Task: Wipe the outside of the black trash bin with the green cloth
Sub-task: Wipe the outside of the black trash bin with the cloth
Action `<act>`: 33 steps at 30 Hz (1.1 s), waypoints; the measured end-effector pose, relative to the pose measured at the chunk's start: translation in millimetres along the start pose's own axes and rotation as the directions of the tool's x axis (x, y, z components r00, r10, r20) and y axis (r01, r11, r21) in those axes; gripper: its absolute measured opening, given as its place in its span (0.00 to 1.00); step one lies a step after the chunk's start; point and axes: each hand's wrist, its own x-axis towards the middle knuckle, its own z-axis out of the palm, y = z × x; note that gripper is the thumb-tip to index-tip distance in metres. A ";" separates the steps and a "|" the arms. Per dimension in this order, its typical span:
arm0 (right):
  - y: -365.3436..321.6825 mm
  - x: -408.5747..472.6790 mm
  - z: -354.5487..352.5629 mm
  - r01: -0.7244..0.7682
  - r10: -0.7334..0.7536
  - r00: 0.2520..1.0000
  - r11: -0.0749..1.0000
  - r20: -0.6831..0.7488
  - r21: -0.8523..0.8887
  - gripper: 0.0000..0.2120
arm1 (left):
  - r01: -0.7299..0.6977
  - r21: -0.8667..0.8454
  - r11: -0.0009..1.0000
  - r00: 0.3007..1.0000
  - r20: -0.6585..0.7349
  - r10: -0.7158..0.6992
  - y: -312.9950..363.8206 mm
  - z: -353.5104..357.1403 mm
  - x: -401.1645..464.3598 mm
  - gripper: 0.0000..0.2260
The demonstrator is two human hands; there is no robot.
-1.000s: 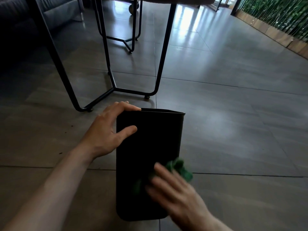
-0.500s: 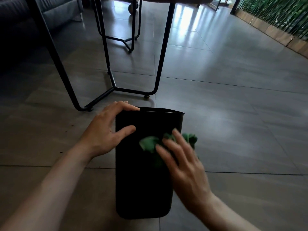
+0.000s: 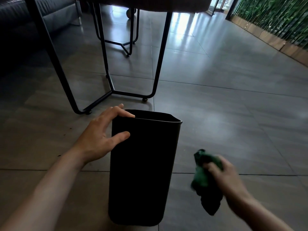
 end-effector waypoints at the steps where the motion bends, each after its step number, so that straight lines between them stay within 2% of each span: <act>1: -8.9 10.4 -7.9 -0.137 0.139 0.990 0.980 0.000 0.147 0.07 | 0.011 -0.018 1.000 1.000 0.010 -0.011 -0.3 -1.5 -1.3 0.20; 2: -17.3 19.6 -14.1 -0.228 0.227 0.973 0.936 0.033 0.269 0.09 | 0.014 -0.032 0.999 1.000 0.020 -0.014 -0.6 -2.7 -2.7 0.20; 4: -34.7 37.8 -20.7 -0.297 0.269 0.955 0.861 0.126 0.412 0.13 | -0.006 -0.071 0.997 0.999 0.043 0.009 -2.7 -5.7 -4.6 0.18; 5: -42.3 46.0 -19.6 -0.301 0.266 0.953 0.864 0.142 0.403 0.14 | -0.018 -0.098 0.995 0.998 0.058 0.023 -3.9 -7.8 -5.9 0.17; 8: -58.1 64.7 -7.4 -0.271 0.254 0.962 0.934 0.099 0.234 0.15 | -0.015 -0.158 0.987 0.993 0.115 0.034 -4.3 -14.9 -12.2 0.18; 11: -65.4 81.7 8.0 -0.253 0.242 0.967 0.953 0.084 0.167 0.17 | -0.011 -0.181 0.984 0.990 0.139 0.036 -3.4 -21.5 -20.6 0.16; 15: -69.1 96.0 18.4 -0.235 0.220 0.968 0.964 0.119 0.127 0.06 | 0.015 -0.149 0.989 0.994 0.110 0.001 -6.9 -33.0 -29.7 0.17; 17: -66.9 98.2 20.3 -0.237 0.217 0.962 0.965 0.166 0.113 0.04 | 0.046 -0.138 0.989 0.997 0.072 -0.036 -10.2 -39.8 -33.9 0.18; 22: -57.9 96.6 25.5 -0.249 0.228 0.916 0.968 0.329 0.023 0.08 | 0.154 -0.095 0.984 0.986 -0.058 -0.159 -13.6 -45.8 -42.1 0.22; 25: -56.5 93.9 28.1 -0.284 0.243 0.870 0.958 0.430 0.034 0.15 | 0.232 -0.088 0.969 0.969 -0.066 -0.238 -11.4 -44.3 -41.4 0.21; 28: -54.7 92.0 32.0 -0.309 0.245 0.849 0.949 0.468 0.066 0.16 | 0.288 -0.113 0.951 0.952 -0.070 -0.297 -8.7 -41.0 -39.1 0.19; 33: -53.7 86.3 41.1 -0.365 0.246 0.836 0.917 0.491 0.162 0.14 | 0.469 -0.123 0.875 0.864 -0.139 -0.483 -22.5 -34.4 -31.1 0.20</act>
